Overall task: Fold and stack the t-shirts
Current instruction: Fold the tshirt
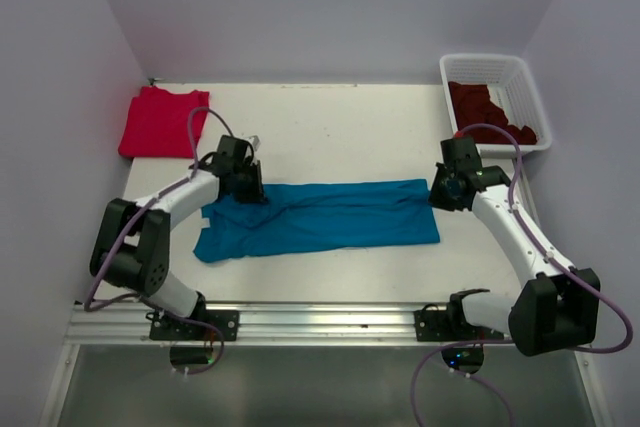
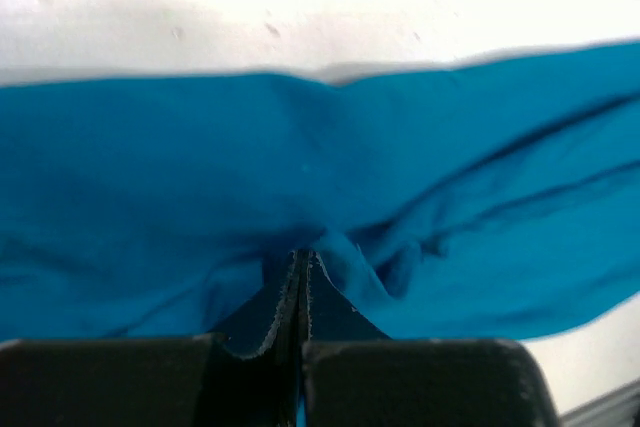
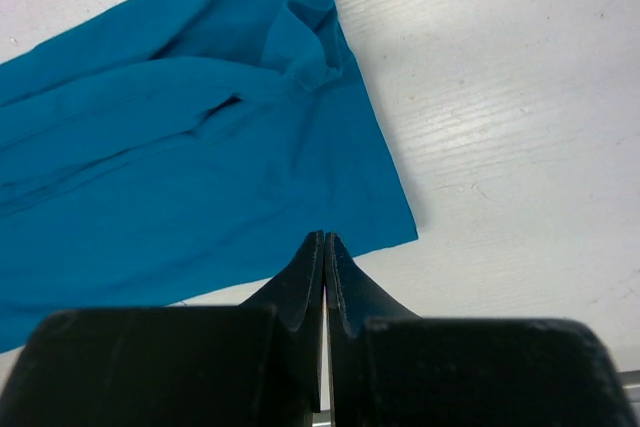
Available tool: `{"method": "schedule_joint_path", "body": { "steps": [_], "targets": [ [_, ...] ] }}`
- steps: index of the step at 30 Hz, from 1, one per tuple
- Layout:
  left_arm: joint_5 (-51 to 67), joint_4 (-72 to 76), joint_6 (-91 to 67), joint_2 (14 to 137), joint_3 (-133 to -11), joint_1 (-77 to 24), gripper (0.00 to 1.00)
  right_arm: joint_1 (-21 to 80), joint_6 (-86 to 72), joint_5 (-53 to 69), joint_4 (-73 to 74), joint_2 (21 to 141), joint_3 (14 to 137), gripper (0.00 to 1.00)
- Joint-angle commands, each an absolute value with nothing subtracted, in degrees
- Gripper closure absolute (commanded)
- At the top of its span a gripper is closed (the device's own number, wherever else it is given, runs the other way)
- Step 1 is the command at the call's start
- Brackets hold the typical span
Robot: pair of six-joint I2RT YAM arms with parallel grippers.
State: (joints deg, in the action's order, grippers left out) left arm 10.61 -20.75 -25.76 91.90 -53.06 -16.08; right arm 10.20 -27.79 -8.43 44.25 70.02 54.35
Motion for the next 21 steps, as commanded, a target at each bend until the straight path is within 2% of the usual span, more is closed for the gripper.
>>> {"method": "schedule_joint_path", "body": {
  "steps": [1,10,13,16,17,19,20,21],
  "targets": [
    [12.48,-22.85,-26.10,81.67,-49.40,-17.75,1.00,10.46,-26.89,-9.49,44.39,69.87,54.76,1.00],
    [17.41,-24.87,-29.88,69.71,-36.83,-19.69,1.00,10.46,-26.90,-9.58,44.30,70.14,55.37,1.00],
    [10.40,-24.79,-30.06,65.40,-37.00,-19.69,1.00,10.46,-26.89,-9.32,44.21,70.31,55.20,1.00],
    [3.44,-26.27,-28.92,66.44,-41.38,-19.69,0.98,10.46,-26.98,-8.44,44.03,70.31,54.93,1.00],
    [1.60,-26.54,-28.13,67.14,-42.61,-19.69,0.67,10.46,-26.98,-8.44,44.03,70.23,54.84,1.00],
    [0.62,-26.28,-27.43,68.73,-45.52,-19.69,0.54,10.46,-26.72,-8.96,44.12,69.96,54.84,1.00],
    [0.27,-25.93,-26.64,69.08,-46.14,-19.69,0.37,10.46,-26.81,-8.96,44.21,69.87,54.84,1.00],
    [0.18,-25.06,-26.37,69.69,-46.93,-19.69,0.31,10.46,-26.63,-9.14,44.21,69.87,54.84,1.00]
  ]
}}
